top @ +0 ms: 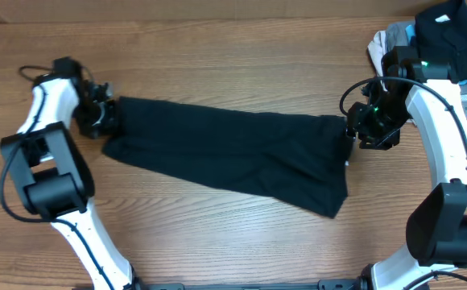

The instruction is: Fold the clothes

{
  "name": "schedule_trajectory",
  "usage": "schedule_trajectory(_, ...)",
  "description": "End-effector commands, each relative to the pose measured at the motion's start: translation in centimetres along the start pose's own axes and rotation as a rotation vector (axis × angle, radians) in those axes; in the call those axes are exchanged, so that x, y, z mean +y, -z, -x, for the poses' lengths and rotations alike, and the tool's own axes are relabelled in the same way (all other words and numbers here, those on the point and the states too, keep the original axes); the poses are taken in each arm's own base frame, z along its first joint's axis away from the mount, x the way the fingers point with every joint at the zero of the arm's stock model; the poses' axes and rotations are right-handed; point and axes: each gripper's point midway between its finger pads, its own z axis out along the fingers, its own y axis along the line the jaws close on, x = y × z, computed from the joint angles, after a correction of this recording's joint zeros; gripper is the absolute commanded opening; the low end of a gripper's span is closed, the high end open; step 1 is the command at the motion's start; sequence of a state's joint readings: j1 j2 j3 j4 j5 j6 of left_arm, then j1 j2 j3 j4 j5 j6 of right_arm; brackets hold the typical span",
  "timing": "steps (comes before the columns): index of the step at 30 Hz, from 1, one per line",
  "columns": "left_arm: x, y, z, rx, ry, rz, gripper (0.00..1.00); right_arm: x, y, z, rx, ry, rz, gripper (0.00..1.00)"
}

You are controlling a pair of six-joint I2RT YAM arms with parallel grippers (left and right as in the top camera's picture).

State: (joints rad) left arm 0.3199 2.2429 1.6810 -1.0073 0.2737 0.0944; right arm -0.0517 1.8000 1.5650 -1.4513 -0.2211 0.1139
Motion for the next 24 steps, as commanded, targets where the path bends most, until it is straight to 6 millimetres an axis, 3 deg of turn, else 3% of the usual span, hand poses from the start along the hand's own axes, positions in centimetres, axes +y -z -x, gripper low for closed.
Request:
schedule_trajectory(1,4.1,-0.3,-1.2,0.03,0.112,0.051,0.04,0.2,0.4,0.1,-0.016,-0.011,0.007,0.52)
schedule_trajectory(5,4.9,2.7,-0.8,-0.03,0.116,0.058,0.04,0.2,0.4,0.1,-0.016,-0.011,0.008,0.52)
schedule_trajectory(9,3.7,5.5,-0.4,-0.086,0.042,0.053,0.04,0.2,0.4,0.1,-0.016,-0.012,0.008,0.52)
schedule_trajectory(18,-5.3,11.5,0.2,-0.237,-0.262,-0.052,0.04,0.2,0.4,0.2,-0.018,-0.011,0.009,0.52)
schedule_trajectory(21,-8.5,12.0,-0.1,-0.25,-0.36,-0.058,0.04,0.2,0.4,0.2,-0.02,-0.011,0.009,0.52)
schedule_trajectory(24,-12.0,11.2,-0.8,-0.23,-0.44,-0.074,0.04,0.3,0.4,0.3,-0.023,-0.01,0.01,0.52)
